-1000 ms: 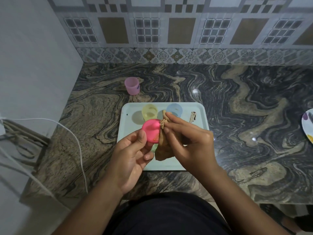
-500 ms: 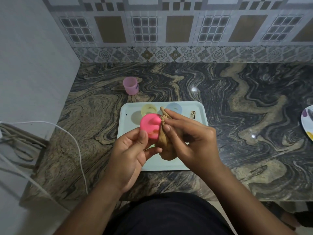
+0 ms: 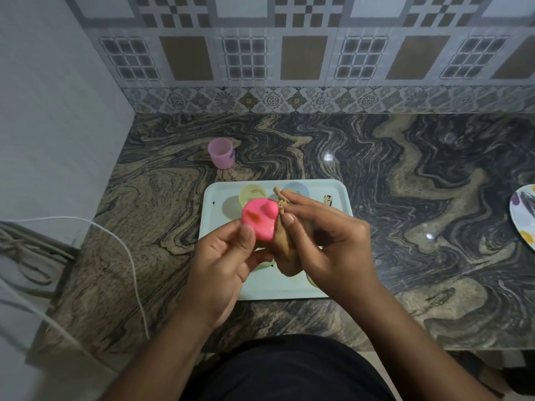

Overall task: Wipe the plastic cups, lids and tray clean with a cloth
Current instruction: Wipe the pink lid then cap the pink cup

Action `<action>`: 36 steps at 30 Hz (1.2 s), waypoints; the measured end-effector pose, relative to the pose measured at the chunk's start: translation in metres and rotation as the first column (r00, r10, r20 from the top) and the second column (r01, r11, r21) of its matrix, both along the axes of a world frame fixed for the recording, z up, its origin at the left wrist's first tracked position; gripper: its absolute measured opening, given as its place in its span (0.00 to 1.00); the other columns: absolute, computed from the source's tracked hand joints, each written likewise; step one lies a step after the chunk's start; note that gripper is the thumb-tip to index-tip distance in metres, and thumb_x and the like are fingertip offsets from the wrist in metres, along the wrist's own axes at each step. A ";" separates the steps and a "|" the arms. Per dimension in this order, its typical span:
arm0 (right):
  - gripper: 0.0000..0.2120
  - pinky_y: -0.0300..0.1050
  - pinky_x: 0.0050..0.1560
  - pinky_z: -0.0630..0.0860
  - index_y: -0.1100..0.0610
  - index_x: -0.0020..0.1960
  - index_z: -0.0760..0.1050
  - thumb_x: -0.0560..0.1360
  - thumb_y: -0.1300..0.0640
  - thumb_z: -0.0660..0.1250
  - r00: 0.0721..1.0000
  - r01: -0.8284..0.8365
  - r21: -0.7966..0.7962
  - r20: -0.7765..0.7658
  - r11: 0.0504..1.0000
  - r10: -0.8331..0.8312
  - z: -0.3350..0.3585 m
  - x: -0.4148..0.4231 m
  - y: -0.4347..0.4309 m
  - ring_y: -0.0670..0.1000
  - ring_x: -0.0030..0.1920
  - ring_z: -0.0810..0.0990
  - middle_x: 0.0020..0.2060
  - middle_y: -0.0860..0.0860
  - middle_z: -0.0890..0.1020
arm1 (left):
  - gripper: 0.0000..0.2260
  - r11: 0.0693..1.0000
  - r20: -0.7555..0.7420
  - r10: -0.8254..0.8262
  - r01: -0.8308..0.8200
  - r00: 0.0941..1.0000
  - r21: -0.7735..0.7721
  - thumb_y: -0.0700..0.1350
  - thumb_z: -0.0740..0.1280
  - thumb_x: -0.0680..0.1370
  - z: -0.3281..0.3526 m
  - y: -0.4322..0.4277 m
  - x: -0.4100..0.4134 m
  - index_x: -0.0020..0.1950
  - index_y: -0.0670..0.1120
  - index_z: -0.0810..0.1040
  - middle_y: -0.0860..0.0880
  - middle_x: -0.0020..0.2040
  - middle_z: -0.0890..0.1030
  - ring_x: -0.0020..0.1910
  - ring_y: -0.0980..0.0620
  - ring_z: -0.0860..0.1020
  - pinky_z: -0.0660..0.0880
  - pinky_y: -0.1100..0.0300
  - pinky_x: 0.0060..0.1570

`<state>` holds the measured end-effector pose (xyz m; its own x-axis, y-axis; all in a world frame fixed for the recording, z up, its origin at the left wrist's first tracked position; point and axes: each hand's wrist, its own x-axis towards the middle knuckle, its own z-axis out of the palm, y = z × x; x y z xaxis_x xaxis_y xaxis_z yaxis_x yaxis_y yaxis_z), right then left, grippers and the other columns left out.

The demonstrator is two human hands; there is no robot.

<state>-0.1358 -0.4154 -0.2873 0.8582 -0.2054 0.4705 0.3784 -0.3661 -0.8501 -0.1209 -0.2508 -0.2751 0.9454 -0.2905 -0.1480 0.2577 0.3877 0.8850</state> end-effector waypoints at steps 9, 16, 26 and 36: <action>0.07 0.52 0.55 0.84 0.63 0.54 0.85 0.77 0.65 0.72 0.999 0.004 0.071 -0.054 0.998 0.000 -0.005 -0.009 0.002 0.48 0.61 0.84 0.59 0.54 0.85 | 0.21 1.000 -0.047 0.007 -0.009 0.999 -0.027 0.52 0.56 0.83 0.009 -0.010 -0.003 0.61 0.37 0.78 0.36 0.59 0.81 0.59 0.43 0.80 0.79 0.47 0.54; 0.20 0.52 0.47 0.86 0.59 0.63 0.82 0.75 0.50 0.74 0.983 -0.124 0.054 -0.128 0.991 0.130 0.005 -0.008 -0.007 0.47 0.67 0.80 0.67 0.52 0.81 | 0.15 0.985 -0.054 -0.087 0.078 0.995 -0.152 0.45 0.60 0.81 0.008 -0.003 -0.002 0.62 0.40 0.80 0.39 0.59 0.81 0.59 0.45 0.80 0.78 0.51 0.55; 0.10 0.38 0.46 0.83 0.64 0.56 0.85 0.76 0.69 0.74 0.994 -0.073 -0.163 0.063 0.984 0.085 0.006 -0.004 -0.006 0.45 0.49 0.87 0.64 0.57 0.82 | 0.13 0.983 -0.152 -0.024 -0.004 0.988 -0.181 0.43 0.60 0.80 0.006 -0.006 0.000 0.58 0.44 0.81 0.45 0.56 0.84 0.53 0.52 0.82 0.80 0.58 0.48; 0.08 0.34 0.39 0.80 0.66 0.54 0.85 0.76 0.71 0.72 0.994 -0.052 -0.169 0.085 0.984 0.067 0.006 -0.002 -0.001 0.51 0.38 0.86 0.61 0.57 0.83 | 0.12 0.993 -0.188 0.026 -0.047 0.982 -0.110 0.44 0.62 0.79 0.009 -0.007 0.002 0.57 0.42 0.81 0.45 0.51 0.82 0.40 0.56 0.77 0.71 0.64 0.31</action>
